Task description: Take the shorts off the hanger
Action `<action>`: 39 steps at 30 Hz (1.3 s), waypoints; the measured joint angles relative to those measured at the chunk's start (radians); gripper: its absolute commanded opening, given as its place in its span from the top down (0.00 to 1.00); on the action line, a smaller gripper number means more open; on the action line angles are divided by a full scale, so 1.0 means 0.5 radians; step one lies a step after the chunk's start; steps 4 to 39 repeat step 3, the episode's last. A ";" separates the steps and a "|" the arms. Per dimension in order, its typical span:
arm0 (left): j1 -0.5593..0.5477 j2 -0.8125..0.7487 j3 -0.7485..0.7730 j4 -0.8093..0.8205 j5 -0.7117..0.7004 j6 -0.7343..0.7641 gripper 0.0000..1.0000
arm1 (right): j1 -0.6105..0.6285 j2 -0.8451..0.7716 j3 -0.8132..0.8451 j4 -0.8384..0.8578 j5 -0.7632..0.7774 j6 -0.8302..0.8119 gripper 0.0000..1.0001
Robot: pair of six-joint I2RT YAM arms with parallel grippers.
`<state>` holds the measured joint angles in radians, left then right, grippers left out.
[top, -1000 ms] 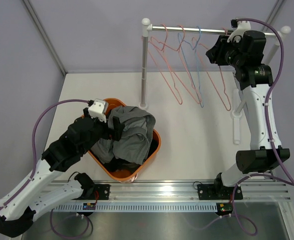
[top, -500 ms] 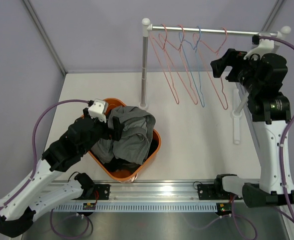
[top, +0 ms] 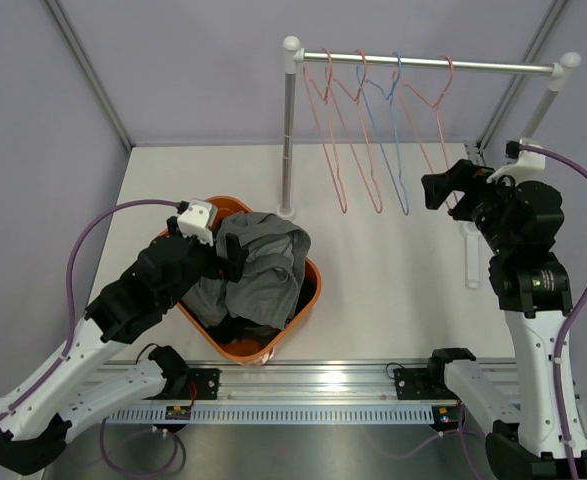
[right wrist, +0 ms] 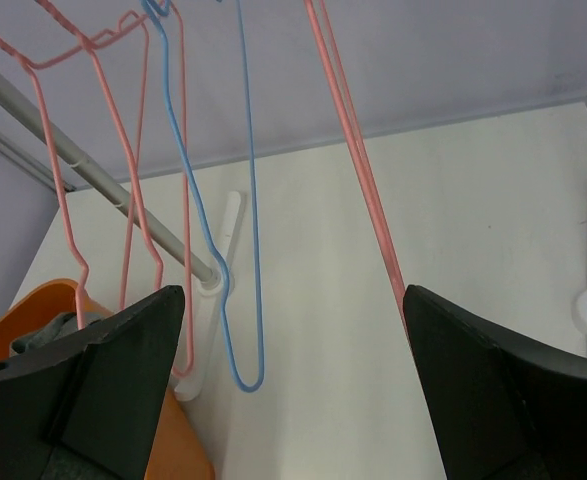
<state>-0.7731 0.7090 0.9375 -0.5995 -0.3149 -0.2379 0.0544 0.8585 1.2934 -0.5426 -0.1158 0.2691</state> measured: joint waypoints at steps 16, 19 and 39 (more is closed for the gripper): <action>0.000 -0.001 -0.002 0.013 -0.001 0.004 0.01 | 0.000 -0.048 -0.111 0.017 -0.010 0.018 0.01; 0.000 -0.001 -0.002 0.013 -0.001 0.004 0.01 | 0.000 -0.048 -0.111 0.017 -0.010 0.018 0.01; 0.000 -0.001 -0.002 0.013 -0.001 0.004 0.01 | 0.000 -0.048 -0.111 0.017 -0.010 0.018 0.01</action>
